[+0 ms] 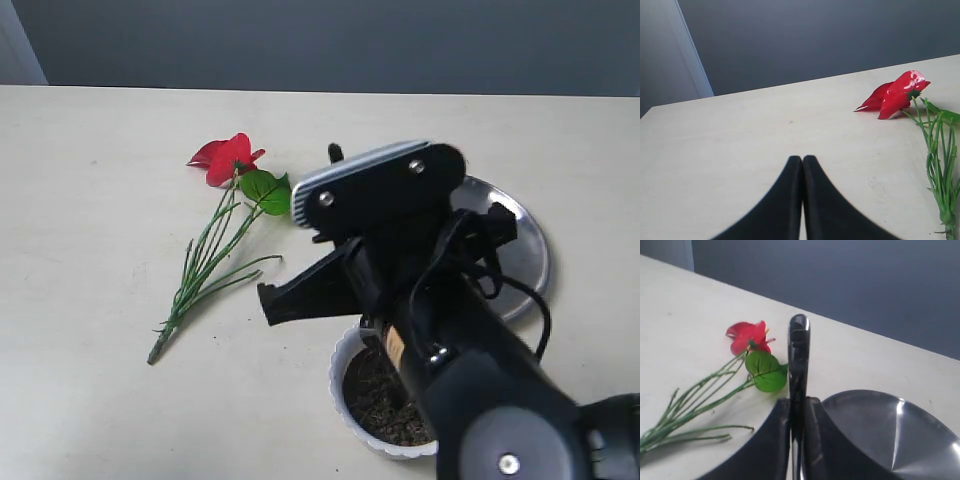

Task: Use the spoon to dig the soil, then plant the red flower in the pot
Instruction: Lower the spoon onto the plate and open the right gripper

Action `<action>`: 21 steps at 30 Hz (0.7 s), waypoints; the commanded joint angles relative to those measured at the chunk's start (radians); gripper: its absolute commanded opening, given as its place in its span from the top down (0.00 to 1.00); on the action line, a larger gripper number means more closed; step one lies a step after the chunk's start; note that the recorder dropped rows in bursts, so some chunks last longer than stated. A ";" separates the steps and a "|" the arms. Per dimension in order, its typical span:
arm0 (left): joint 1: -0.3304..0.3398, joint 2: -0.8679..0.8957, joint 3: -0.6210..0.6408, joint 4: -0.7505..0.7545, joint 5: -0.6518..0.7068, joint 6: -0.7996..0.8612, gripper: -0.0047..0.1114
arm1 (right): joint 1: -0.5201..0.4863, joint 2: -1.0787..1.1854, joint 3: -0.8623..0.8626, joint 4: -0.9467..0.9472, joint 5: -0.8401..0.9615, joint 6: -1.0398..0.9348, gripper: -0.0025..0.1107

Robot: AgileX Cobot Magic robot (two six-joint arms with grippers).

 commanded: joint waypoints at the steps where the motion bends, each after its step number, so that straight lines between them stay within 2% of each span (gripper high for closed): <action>1: 0.003 -0.007 0.002 -0.001 -0.006 -0.002 0.96 | -0.005 -0.152 0.001 0.009 0.005 0.012 0.98; 6: 0.003 -0.007 0.002 -0.001 -0.006 -0.002 0.96 | -0.076 -0.300 -0.039 0.172 -0.052 -0.203 0.98; 11: 0.003 -0.007 0.002 -0.001 -0.006 -0.002 0.96 | -0.224 -0.345 -0.109 0.316 -0.157 -0.425 0.98; 16: 0.003 -0.007 0.002 -0.001 -0.006 -0.002 0.96 | -0.427 -0.289 -0.198 0.388 -0.270 -0.600 0.98; 21: 0.003 -0.007 0.002 -0.001 -0.006 -0.002 0.96 | -0.686 -0.144 -0.268 0.523 -0.536 -0.817 0.98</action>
